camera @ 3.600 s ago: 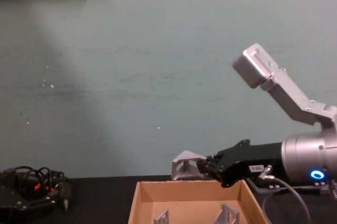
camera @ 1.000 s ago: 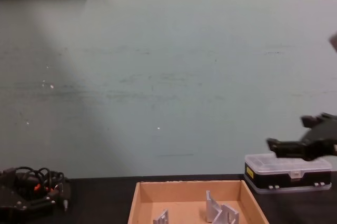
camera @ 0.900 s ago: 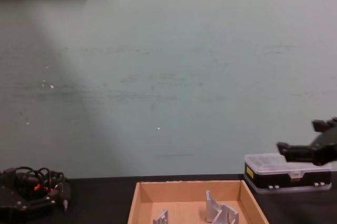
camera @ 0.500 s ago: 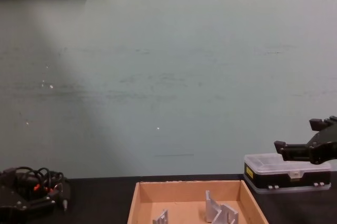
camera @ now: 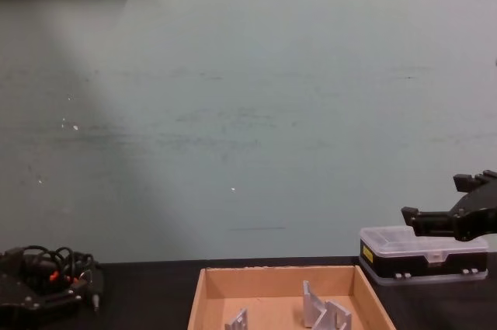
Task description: Use one hand to pick up the angle iron from the table and place it into the box.
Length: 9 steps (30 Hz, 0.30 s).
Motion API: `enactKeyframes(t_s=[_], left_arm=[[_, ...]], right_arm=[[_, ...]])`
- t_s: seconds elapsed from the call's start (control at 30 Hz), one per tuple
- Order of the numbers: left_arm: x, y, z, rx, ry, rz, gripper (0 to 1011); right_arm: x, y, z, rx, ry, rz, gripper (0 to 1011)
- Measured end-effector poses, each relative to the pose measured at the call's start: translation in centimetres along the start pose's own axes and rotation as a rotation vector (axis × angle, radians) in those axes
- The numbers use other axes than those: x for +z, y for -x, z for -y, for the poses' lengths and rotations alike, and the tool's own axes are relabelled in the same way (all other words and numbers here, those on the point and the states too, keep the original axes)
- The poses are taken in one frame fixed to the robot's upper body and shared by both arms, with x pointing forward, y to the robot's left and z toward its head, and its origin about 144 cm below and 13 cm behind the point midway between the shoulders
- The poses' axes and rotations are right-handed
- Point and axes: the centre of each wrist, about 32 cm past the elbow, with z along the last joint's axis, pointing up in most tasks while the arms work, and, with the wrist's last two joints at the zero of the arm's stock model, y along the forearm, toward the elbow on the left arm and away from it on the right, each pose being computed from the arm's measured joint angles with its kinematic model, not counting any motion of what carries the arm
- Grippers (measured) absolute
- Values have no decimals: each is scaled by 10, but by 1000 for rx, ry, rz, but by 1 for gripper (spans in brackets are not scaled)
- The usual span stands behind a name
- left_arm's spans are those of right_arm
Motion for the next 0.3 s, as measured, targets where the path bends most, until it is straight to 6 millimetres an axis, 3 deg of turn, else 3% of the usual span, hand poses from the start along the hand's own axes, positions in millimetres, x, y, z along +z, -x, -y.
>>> enactKeyframes(t_s=[0.3], left_arm=[[0,0,0,0,0,0,1000]], right_arm=[[0,0,0,2,0,0,1004]])
